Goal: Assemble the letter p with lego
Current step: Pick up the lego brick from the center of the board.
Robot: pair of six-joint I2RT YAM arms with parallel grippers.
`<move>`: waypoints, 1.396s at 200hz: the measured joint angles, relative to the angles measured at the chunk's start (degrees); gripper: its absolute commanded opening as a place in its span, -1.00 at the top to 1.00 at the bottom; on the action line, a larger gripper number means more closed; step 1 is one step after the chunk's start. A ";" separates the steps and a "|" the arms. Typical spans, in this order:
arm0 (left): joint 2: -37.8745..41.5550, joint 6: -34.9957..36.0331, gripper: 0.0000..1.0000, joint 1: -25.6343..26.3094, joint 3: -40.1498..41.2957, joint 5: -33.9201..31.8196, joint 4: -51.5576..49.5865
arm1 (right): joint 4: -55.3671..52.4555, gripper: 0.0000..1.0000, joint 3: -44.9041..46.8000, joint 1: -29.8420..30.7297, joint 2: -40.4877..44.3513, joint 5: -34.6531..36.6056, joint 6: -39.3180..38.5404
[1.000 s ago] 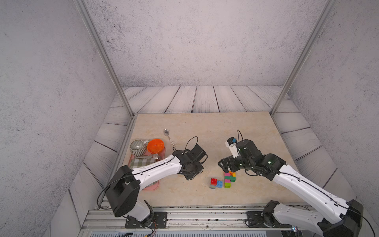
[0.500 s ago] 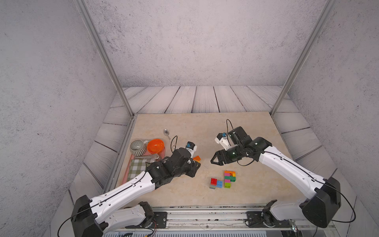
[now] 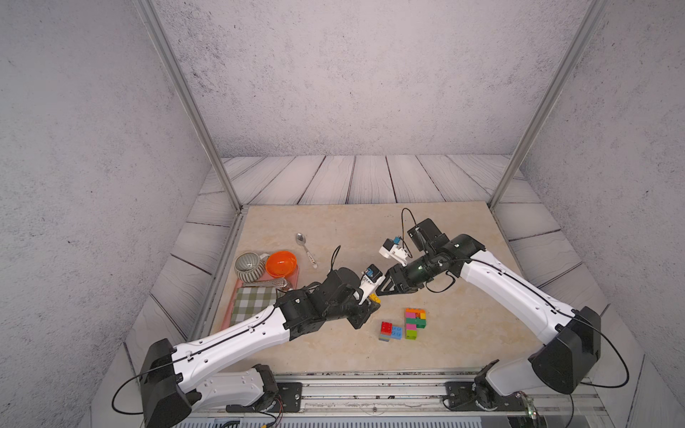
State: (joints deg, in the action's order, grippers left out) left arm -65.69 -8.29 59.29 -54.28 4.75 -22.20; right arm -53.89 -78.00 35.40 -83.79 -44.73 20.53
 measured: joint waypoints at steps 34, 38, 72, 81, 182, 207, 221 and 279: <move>-0.22 0.63 0.80 0.22 0.00 0.02 -0.24 | -0.46 0.10 0.87 0.24 0.00 -1.36 -0.24; -0.33 0.68 0.80 0.26 -0.02 0.02 -0.28 | -0.50 0.12 0.94 0.33 0.00 -1.42 -0.33; -1.57 0.81 0.80 0.39 -0.28 0.11 -0.72 | -0.63 0.16 1.05 1.29 -0.50 -1.62 -0.83; -1.66 0.81 0.80 0.46 -0.33 0.17 -0.83 | -0.63 0.16 1.05 1.51 -0.92 -1.60 -0.85; -3.48 0.96 0.79 1.25 -2.14 0.59 -1.18 | -0.63 0.44 1.05 3.50 -4.13 -0.39 -1.07; -3.48 0.98 0.79 1.27 -2.14 0.48 -1.09 | -0.55 0.46 1.03 3.48 -4.13 -0.68 -0.98; -3.50 0.98 0.79 1.27 -2.14 0.44 -1.09 | -0.59 0.41 0.92 3.48 -4.13 -0.66 -0.98; -4.13 0.98 0.79 1.27 -2.67 0.44 -1.05 | -1.97 0.34 0.11 3.41 -4.13 1.66 -1.07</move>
State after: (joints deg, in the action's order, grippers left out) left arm -69.82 -7.31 60.55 -56.95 5.19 -23.24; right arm -55.86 -77.89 38.81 -87.92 -43.07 19.46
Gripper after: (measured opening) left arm 0.348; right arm 0.329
